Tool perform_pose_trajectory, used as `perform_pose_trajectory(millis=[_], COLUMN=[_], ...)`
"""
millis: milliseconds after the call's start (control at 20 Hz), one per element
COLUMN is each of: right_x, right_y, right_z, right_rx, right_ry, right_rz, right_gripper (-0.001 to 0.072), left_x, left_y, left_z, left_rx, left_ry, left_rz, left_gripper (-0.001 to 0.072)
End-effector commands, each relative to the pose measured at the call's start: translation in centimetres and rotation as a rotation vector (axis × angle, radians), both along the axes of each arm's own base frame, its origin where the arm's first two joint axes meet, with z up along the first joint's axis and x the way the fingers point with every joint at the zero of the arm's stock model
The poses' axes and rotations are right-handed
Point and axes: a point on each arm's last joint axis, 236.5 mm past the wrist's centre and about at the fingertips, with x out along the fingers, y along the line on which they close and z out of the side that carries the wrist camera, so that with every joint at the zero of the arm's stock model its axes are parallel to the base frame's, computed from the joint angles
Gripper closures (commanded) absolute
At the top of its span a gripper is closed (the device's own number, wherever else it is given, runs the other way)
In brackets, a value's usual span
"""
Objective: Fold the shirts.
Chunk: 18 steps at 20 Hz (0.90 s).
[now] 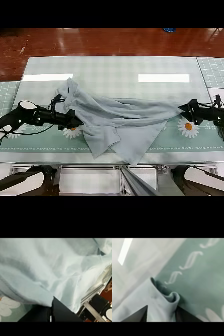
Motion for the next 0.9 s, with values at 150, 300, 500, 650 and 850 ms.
perform_pose_trajectory(millis=[150, 300, 500, 650, 850], right_x=[3.5, 5.1, 7.8, 7.9, 2.7], right_y=[2.8, 3.1, 3.6, 4.2, 6.9], right_z=[-0.2, 4.4, 16.7, 29.2, 44.0], right_rx=[-0.001, -0.014, -0.077, -0.199, -0.417], right_ry=[-0.034, -0.113, -0.33, -0.553, -0.858], right_rz=[0.075, 0.157, 0.274, 0.318, 0.34], right_gripper=[0.0692, 0.0693, 0.0693, 0.0693, 0.0693], left_x=[0.3, 3.2, 11.4, 15.4, 13.4], left_y=[0.1, 1.4, 4.2, 6.3, 6.9], left_z=[0.4, 3.3, 15.3, 29.0, 45.2], left_rx=[-0.008, -0.019, -0.075, -0.062, 0.024], left_ry=[-0.001, -0.088, -0.407, -0.762, -1.17], left_rz=[0.003, 0.027, 0.119, 0.154, 0.142], left_gripper=[0.069, 0.069, 0.069, 0.069, 0.069])
